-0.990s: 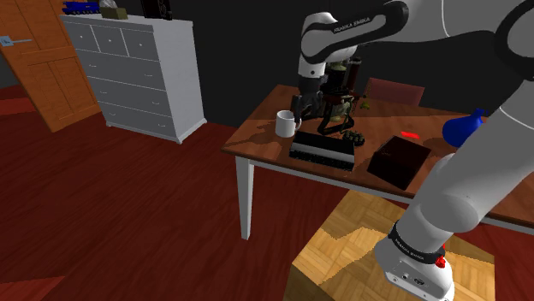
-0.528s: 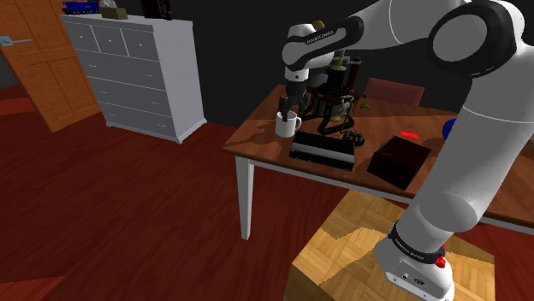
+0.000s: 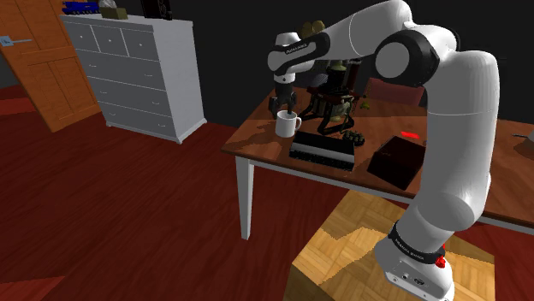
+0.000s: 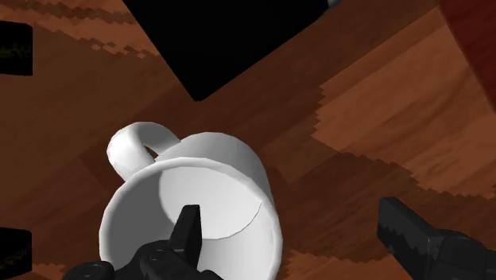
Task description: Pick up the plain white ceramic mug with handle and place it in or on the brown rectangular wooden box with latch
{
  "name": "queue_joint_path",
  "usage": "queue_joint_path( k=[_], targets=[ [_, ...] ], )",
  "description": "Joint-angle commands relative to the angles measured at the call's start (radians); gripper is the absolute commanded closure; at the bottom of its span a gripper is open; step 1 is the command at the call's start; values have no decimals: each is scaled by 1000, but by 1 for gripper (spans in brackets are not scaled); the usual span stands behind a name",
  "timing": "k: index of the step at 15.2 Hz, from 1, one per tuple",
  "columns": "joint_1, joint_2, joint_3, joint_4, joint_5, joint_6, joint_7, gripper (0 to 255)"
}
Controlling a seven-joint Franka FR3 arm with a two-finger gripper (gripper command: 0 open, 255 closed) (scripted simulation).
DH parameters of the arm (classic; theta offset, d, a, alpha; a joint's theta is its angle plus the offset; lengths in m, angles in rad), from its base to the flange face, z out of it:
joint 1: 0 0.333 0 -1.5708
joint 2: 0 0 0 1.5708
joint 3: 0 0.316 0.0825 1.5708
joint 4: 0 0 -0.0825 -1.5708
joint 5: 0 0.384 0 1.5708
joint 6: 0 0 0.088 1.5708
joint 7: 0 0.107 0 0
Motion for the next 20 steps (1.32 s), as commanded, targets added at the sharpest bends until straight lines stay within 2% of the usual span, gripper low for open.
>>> queue_joint_path(
  k=[1, 8, 16, 17, 20],
  targets=[
    [-9, 57, -1, 70, 4, -9, -6, 0],
    [-10, 84, 2, 8, 10, 80, -10, 0],
    [-10, 84, 2, 8, 10, 80, -10, 0],
    [-10, 84, 2, 8, 10, 80, -10, 255],
    [-10, 84, 2, 8, 10, 80, -10, 255]
  ],
)
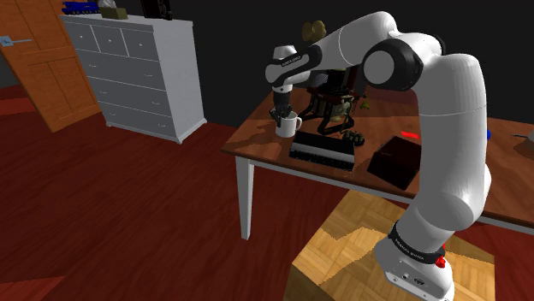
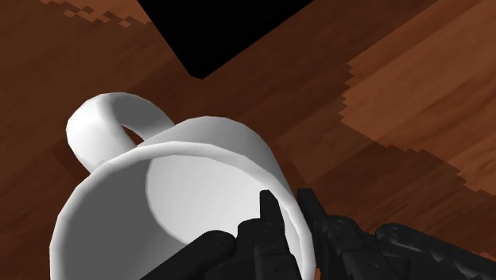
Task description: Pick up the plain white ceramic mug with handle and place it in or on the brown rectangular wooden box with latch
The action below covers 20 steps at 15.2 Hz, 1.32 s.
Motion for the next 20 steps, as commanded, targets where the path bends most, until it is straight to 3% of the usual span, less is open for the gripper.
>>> queue_joint_path(
  k=[1, 6, 20],
  targets=[
    [0, 0, 0, 0, 0, 0, 0, 255],
    [0, 0, 0, 0, 0, 0, 0, 255],
    [1, -56, -6, 106, -11, -161, 5, 255]
  ],
)
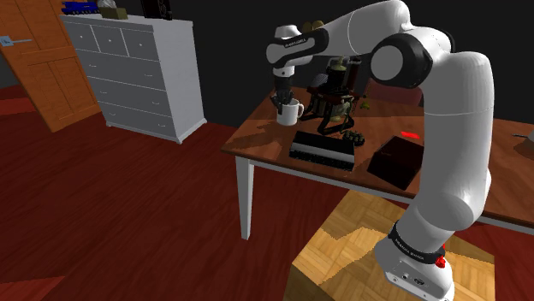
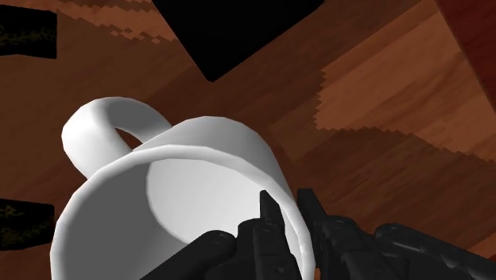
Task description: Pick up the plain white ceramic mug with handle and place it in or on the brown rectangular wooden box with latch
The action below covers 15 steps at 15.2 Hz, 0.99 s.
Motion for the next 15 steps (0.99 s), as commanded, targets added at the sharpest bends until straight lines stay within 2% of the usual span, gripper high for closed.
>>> queue_joint_path(
  k=[1, 15],
  targets=[
    [0, -7, -1, 20, -1, -26, 1, 255],
    [-6, -16, -4, 194, -4, -210, 2, 255]
  ],
)
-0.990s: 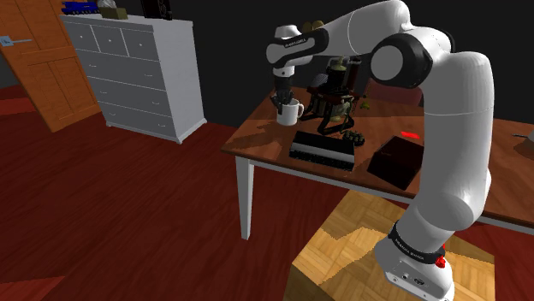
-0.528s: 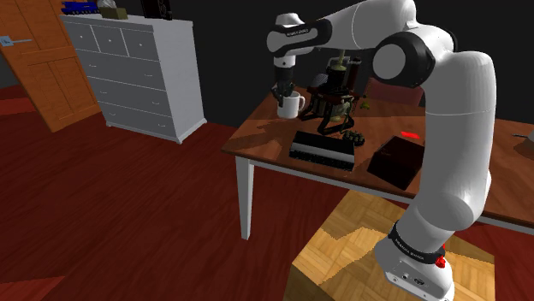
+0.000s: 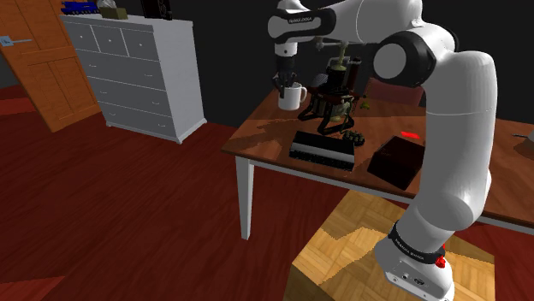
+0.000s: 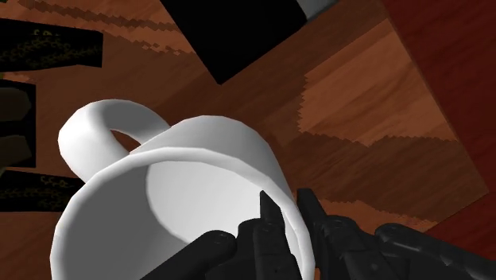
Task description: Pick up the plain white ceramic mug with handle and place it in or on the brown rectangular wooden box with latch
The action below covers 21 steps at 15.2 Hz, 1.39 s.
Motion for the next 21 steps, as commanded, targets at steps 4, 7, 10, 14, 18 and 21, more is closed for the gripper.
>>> queue_joint_path(
  k=[4, 7, 10, 14, 18, 21],
  targets=[
    [-4, 9, 0, 75, 1, -66, 0, 255],
    [-3, -130, -13, -125, -19, -3, -19, 255],
    [-7, -253, -25, -290, -41, 40, -38, 255],
    [-20, -404, -41, -473, -72, 76, -62, 255],
    [-40, -545, -59, -627, -107, 93, -89, 255],
    [-59, -648, -74, -728, -136, 95, -111, 255]
  ],
)
